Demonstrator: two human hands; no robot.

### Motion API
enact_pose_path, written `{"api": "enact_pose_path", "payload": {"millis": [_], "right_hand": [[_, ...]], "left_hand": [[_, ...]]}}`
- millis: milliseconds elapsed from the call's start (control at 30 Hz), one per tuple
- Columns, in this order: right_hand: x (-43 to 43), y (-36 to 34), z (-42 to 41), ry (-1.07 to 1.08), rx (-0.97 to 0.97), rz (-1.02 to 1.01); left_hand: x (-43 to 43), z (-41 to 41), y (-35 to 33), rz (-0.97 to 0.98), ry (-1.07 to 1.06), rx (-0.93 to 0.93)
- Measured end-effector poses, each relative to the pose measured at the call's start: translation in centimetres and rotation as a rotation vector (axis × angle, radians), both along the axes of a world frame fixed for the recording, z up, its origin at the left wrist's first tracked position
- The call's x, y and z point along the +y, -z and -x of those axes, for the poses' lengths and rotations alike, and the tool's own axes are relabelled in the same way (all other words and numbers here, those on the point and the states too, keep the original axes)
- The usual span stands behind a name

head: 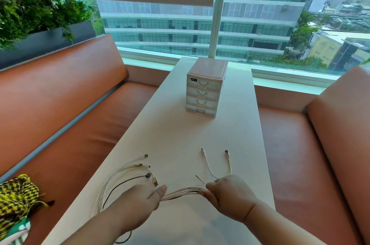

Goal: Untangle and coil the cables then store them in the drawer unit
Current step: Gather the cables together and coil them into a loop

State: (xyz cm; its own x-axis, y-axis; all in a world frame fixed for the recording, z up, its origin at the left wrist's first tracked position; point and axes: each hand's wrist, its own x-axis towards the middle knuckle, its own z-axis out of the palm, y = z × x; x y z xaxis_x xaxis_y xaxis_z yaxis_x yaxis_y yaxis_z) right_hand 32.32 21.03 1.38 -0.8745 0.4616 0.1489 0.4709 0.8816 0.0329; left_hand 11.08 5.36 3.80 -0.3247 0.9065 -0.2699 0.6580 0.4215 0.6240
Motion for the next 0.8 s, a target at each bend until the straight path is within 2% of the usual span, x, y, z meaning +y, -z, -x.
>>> {"api": "enact_pose_path", "payload": {"millis": [133,333,467,567,800], "right_hand": [[-0.6,0.4,0.9,-0.103,0.038,-0.058],[-1.5,-0.4,2.4,-0.268,0.032,0.036],[-0.5,-0.9,1.6,-0.250,0.020,0.077],[0.8,-1.0,0.5,-0.153,0.016,0.213],[1.5,0.3,0.3,-0.097,0.047,0.332]], "left_hand": [[1.1,-2.1,-1.6,0.059,0.097,0.097],[2.6,-5.8,-1.8,0.006,0.153,-0.014],[2.1,-5.3,-1.7,-0.024,0.115,-0.040],[1.7,-4.5,-1.9,-0.061,0.081,-0.028],[1.2,-4.0,-1.9,-0.157,0.015,-0.086]]}}
